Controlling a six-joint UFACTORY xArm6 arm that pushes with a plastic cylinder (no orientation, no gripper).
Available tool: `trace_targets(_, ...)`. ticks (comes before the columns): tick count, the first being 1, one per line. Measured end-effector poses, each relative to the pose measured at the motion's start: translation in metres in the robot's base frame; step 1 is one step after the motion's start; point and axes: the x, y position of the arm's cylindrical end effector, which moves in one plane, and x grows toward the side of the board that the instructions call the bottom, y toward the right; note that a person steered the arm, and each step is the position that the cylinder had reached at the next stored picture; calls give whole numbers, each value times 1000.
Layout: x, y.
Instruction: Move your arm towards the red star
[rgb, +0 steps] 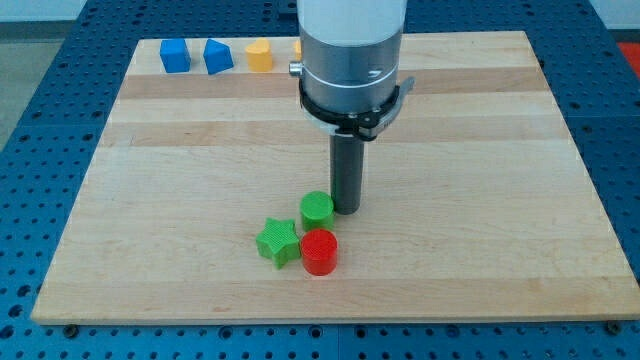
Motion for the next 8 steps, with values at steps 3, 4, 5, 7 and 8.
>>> trace_targets(3,-11,-9)
trace_targets(4,-63,2)
trace_targets(5,-101,30)
trace_targets(7,-178,80)
trace_targets(8,-220,90)
